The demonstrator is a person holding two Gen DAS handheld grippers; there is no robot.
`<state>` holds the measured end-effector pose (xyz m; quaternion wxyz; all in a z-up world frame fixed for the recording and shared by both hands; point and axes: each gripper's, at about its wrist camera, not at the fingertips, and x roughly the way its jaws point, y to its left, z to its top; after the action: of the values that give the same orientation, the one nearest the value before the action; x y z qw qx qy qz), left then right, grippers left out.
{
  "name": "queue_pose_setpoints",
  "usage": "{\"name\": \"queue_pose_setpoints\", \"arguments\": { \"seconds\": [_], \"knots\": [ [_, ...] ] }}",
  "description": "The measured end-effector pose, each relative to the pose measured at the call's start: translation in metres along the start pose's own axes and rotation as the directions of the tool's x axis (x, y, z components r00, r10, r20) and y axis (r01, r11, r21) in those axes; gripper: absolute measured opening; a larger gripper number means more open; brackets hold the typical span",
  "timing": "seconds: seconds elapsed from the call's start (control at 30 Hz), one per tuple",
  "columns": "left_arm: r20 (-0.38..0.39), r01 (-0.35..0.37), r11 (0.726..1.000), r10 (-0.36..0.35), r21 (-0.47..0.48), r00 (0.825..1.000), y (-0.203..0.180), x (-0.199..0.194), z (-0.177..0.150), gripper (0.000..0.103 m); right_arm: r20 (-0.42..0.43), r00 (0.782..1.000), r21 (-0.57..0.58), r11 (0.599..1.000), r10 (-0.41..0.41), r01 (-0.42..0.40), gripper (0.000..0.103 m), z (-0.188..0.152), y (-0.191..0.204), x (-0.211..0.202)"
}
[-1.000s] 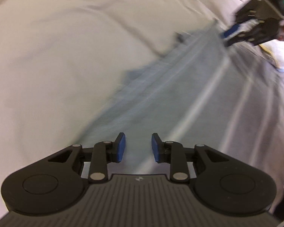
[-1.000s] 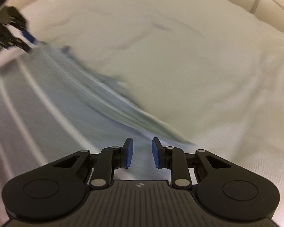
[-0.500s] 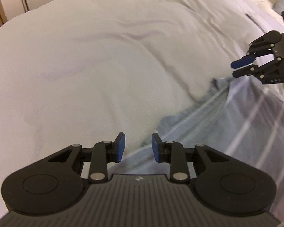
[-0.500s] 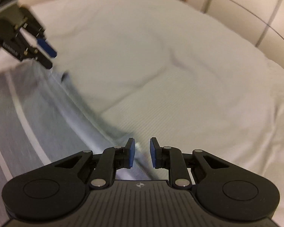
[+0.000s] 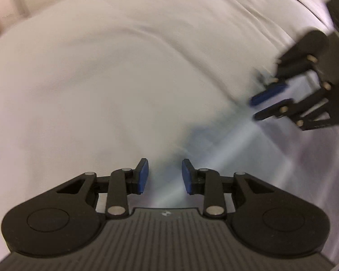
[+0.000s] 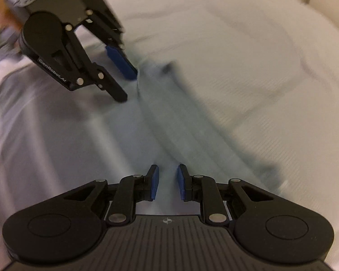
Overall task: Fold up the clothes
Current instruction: 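Smooth the folded T-shirt with both open grippers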
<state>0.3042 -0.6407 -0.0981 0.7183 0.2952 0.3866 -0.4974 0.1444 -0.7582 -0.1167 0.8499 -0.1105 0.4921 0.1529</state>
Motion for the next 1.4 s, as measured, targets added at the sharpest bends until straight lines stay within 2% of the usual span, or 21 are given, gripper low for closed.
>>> {"name": "queue_pose_setpoints", "arguments": {
  "seconds": [0.07, 0.13, 0.23, 0.33, 0.43, 0.5, 0.57, 0.67, 0.87, 0.93, 1.0, 1.13, 1.2, 1.27, 1.33, 1.4],
  "knots": [
    [0.028, -0.005, 1.0, 0.005, -0.029, 1.0, 0.007, -0.013, 0.002, 0.027, 0.052, 0.995, 0.029, 0.996, -0.082, 0.08, 0.021, 0.008, -0.01, -0.008],
    [0.026, 0.033, 0.999, -0.032, -0.02, 0.999, 0.003, -0.024, -0.004, 0.028, 0.091, 0.987, 0.072, 0.99, -0.131, 0.124, 0.021, 0.014, -0.019, -0.019],
    [-0.035, 0.109, 0.994, -0.108, 0.031, 0.994, -0.013, -0.03, -0.021, 0.029, 0.1, 0.989, 0.077, 0.992, -0.107, 0.099, 0.021, 0.012, -0.012, -0.034],
    [-0.1, 0.127, 0.99, -0.121, 0.062, 0.988, -0.018, -0.019, -0.039, 0.03, 0.075, 0.996, 0.069, 0.996, -0.053, 0.047, 0.021, 0.005, 0.005, -0.038],
    [-0.099, 0.091, 0.995, -0.087, 0.034, 0.991, -0.004, -0.011, -0.049, 0.03, 0.008, 1.0, 0.059, 0.998, -0.018, 0.017, 0.021, -0.009, 0.011, -0.029],
    [-0.087, 0.044, 0.999, -0.042, 0.018, 0.995, 0.009, -0.01, -0.049, 0.03, -0.047, 0.999, 0.055, 0.998, -0.027, 0.029, 0.021, -0.021, 0.006, -0.023],
    [-0.077, -0.008, 1.0, 0.008, 0.006, 0.997, 0.02, -0.01, -0.049, 0.03, -0.085, 0.993, 0.034, 0.996, -0.078, 0.081, 0.021, -0.034, -0.008, -0.022],
    [-0.059, -0.054, 0.998, 0.052, -0.026, 0.997, 0.036, -0.016, -0.046, 0.03, -0.104, 0.98, 0.064, 0.982, -0.168, 0.175, 0.02, -0.048, -0.036, -0.033],
    [-0.045, -0.033, 0.999, 0.032, -0.033, 0.998, 0.02, -0.046, -0.051, 0.03, -0.155, 0.933, 0.145, 0.927, -0.324, 0.346, 0.023, -0.077, -0.087, -0.061],
    [-0.041, -0.026, 0.999, 0.025, -0.035, 0.999, 0.015, -0.056, -0.053, 0.031, -0.15, 0.935, 0.194, 0.918, -0.322, 0.347, 0.023, -0.082, -0.083, -0.075],
    [-0.069, 0.001, 1.0, -0.002, -0.017, 0.998, 0.003, -0.058, -0.061, 0.031, -0.142, 0.943, 0.225, 0.918, -0.3, 0.326, 0.023, -0.087, -0.072, -0.086],
    [-0.144, -0.005, 1.0, 0.007, 0.014, 0.99, -0.009, -0.045, -0.084, 0.033, -0.175, 0.958, 0.199, 0.945, -0.226, 0.259, 0.023, -0.108, -0.04, -0.084],
    [-0.155, -0.034, 0.999, 0.03, -0.02, 0.987, 0.001, -0.041, -0.09, 0.038, -0.203, 0.954, 0.201, 0.945, -0.219, 0.259, 0.023, -0.121, -0.042, -0.083],
    [-0.166, -0.065, 0.997, 0.056, -0.045, 0.985, 0.011, -0.045, -0.094, 0.045, -0.229, 0.941, 0.216, 0.93, -0.248, 0.297, 0.023, -0.131, -0.048, -0.086],
    [-0.169, -0.109, 0.993, 0.102, -0.036, 0.98, 0.016, -0.058, -0.093, 0.042, -0.252, 0.926, 0.232, 0.911, -0.282, 0.341, 0.023, -0.14, -0.052, -0.092],
    [-0.167, -0.144, 0.989, 0.137, -0.026, 0.976, 0.017, -0.073, -0.092, 0.036, -0.245, 0.924, 0.255, 0.9, -0.294, 0.354, 0.023, -0.142, -0.05, -0.109]
  ]
}}
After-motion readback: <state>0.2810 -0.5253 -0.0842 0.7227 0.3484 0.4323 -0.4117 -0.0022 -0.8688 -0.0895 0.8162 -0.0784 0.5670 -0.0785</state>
